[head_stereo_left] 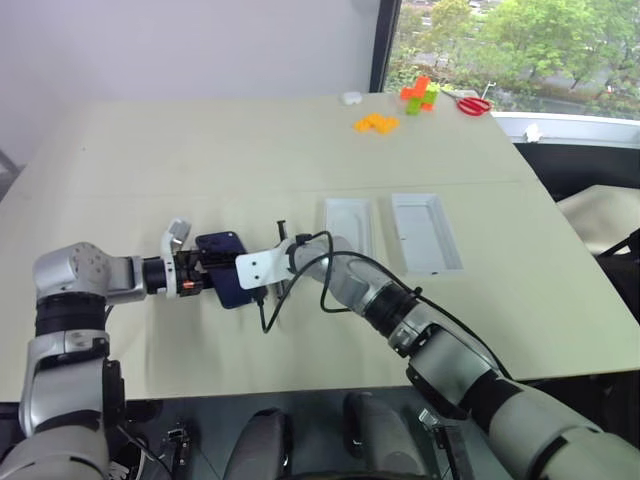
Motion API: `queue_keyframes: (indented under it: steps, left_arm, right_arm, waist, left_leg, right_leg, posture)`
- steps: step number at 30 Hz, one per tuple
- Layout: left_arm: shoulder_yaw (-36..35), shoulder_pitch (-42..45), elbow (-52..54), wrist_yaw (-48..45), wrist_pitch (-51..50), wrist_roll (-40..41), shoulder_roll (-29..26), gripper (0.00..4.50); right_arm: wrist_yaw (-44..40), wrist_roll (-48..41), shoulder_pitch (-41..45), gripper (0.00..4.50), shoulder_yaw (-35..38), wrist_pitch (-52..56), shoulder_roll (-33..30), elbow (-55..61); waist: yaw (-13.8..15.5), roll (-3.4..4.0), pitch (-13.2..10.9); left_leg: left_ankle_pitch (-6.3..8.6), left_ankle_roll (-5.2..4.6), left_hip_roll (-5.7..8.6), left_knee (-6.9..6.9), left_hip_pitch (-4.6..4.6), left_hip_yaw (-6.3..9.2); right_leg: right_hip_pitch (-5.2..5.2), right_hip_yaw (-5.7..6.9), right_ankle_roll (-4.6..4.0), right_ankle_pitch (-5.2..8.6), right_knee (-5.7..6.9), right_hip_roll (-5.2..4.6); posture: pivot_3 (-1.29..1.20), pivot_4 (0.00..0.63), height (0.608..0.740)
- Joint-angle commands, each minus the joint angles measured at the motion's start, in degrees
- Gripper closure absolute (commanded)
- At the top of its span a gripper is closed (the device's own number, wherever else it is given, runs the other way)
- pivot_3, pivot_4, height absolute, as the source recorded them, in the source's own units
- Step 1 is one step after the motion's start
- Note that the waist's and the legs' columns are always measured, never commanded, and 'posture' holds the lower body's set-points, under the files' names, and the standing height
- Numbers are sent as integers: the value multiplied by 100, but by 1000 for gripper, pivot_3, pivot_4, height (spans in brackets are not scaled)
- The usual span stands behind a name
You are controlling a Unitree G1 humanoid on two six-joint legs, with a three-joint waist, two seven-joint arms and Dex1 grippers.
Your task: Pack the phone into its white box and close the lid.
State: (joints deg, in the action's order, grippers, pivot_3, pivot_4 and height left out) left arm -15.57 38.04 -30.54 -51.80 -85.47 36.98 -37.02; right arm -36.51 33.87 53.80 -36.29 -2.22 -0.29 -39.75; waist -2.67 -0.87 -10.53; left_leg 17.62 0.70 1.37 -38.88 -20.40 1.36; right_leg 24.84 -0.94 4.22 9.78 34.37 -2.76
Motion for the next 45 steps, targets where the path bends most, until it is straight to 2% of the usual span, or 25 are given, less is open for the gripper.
queue_keyframes:
  steps: [1,7,11,15,18,21,24,27,31,32,34,38,43,45]
  left_arm:
    - [-257,-154,-38,309,150,-65,-65,1345]
    - [-298,-338,26,432,123,48,-10,4418]
    - [-359,-321,75,484,154,127,27,4464]
    - [-399,-350,392,349,135,348,1,4464]
    - [-418,-382,512,195,444,383,-141,4464]
    - [-533,-378,626,187,973,348,-162,4464]
    - [-485,-344,1062,50,869,605,-211,4464]
    - [-426,-254,1615,69,669,843,-105,4500]
    - [-271,-120,2117,170,436,1115,237,4500]
    - [-237,-126,2174,163,524,1118,284,4500]
    - [-89,-109,2348,144,997,1009,476,4500]
    - [192,244,2156,28,826,1151,645,4500]
    - [530,922,1100,1,811,995,1115,4500]
    - [464,1297,494,3,862,956,1270,4500]
  right_arm:
    - [-119,-63,-84,4500,-13,19,-35,111]
    - [-142,-99,-57,4500,-2,4,-60,139]
    - [-198,-184,-60,4500,85,84,-63,186]
    - [-661,-667,-246,4500,399,545,-44,665]
    - [-1206,-1738,-522,4500,1196,1516,112,1855]
    - [-1285,-2459,-519,4500,1886,2351,124,2743]
    - [-1402,-3176,-498,4500,2501,3171,-34,3464]
    - [-1580,-3542,-690,3704,2848,3414,-603,3914]
    - [-2233,-4455,-1728,1745,3436,3853,-1758,5116]
    - [-2285,-4575,-1897,1089,3480,3802,-1933,5288]
    - [-2440,-4770,-2214,92,3667,3697,-2402,5510]
    - [-2509,-5090,-2425,35,3970,3703,-3024,5622]
    - [-2582,-5440,-2700,35,4213,3846,-3625,5675]
    - [-2525,-5553,-2767,35,4245,3872,-3737,5689]
  waist:
    - [-7,-1,-1]
    - [-3,-8,0]
    - [-5,-7,0]
    - [3,-8,0]
    - [3,-11,-4]
    - [9,-11,-5]
    - [17,-12,-6]
    - [45,-12,-7]
    - [196,-13,-10]
    - [183,-13,-14]
    - [148,-7,-22]
    - [145,-19,-38]
    - [192,-23,-41]
    - [187,-27,-43]
  left_leg:
    - [0,1,0,1,-1,0]
    - [-4,7,-1,14,-12,-1]
    - [-5,11,-1,15,-6,0]
    - [-5,11,-1,16,-8,0]
    - [-5,11,-2,17,-24,1]
    - [-16,28,-4,8,-92,5]
    - [-24,42,-14,7,-112,9]
    - [-25,43,-17,7,-116,15]
    - [-12,18,-8,6,-113,18]
    - [-6,8,-2,5,-114,16]
    - [2,-6,0,5,-114,-3]
    - [1,-6,-10,3,-110,-18]
    - [-3,-2,-10,-14,-98,-11]
    - [-3,-3,-9,-25,-98,-9]
  right_leg:
    - [2,-1,0,0,0,0]
    - [19,-2,-1,0,-1,0]
    - [14,-1,-3,-1,-2,-1]
    - [15,-1,-3,-1,-2,-1]
    - [27,-1,-3,-1,-5,-2]
    - [91,1,-17,-13,3,-6]
    - [119,7,-28,-20,12,-6]
    - [118,13,-32,-21,9,-2]
    - [82,31,-29,-19,-28,-3]
    - [79,30,-26,-17,-34,-7]
    - [86,16,-21,-14,-33,-9]
    - [91,6,-16,-13,-29,5]
    - [69,11,-8,-5,-29,25]
    - [62,12,16,10,-30,23]
  posture:
    - [0,150,740]
    - [0,150,740]
    - [0,150,740]
    - [0,150,740]
    - [0,150,740]
    - [0,150,740]
    - [0,150,740]
    - [0,150,740]
    - [0,150,740]
    - [0,150,740]
    - [0,150,740]
    - [0,150,740]
    - [0,150,740]
    - [0,150,740]
